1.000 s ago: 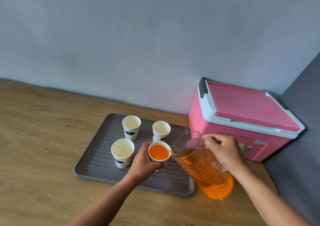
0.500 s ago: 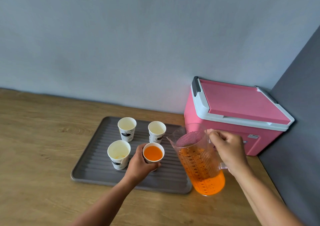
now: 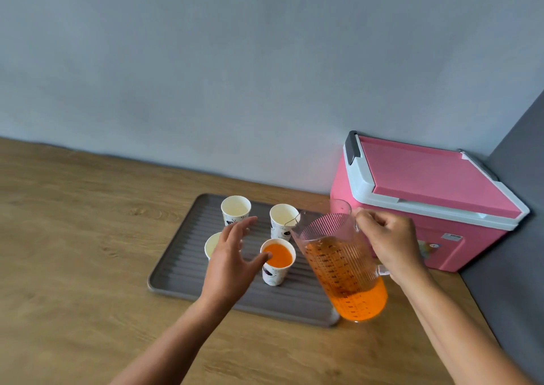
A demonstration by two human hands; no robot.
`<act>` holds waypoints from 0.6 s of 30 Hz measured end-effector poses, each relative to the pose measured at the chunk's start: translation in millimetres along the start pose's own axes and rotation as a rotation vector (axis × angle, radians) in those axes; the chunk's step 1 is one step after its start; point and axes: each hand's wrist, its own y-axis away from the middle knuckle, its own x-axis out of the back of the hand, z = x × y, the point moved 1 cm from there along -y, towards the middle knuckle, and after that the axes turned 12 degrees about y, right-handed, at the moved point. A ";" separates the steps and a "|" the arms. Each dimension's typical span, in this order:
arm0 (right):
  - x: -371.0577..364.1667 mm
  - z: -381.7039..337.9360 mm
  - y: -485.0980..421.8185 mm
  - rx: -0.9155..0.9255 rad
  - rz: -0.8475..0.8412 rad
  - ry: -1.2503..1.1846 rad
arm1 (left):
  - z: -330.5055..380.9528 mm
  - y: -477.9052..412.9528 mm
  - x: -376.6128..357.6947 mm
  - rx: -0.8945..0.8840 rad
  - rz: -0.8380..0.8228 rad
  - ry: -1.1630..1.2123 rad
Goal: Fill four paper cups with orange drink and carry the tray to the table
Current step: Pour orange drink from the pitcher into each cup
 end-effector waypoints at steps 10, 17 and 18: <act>-15.9 -22.7 -10.1 0.099 -0.083 0.044 | -59.4 -8.4 30.0 0.410 0.051 -0.241; -17.4 -38.0 -17.5 0.157 -0.142 0.088 | -70.1 -4.3 32.2 0.481 0.087 0.018; -17.6 -39.8 -18.1 0.167 -0.150 0.104 | -68.4 -3.7 32.0 0.465 0.086 0.053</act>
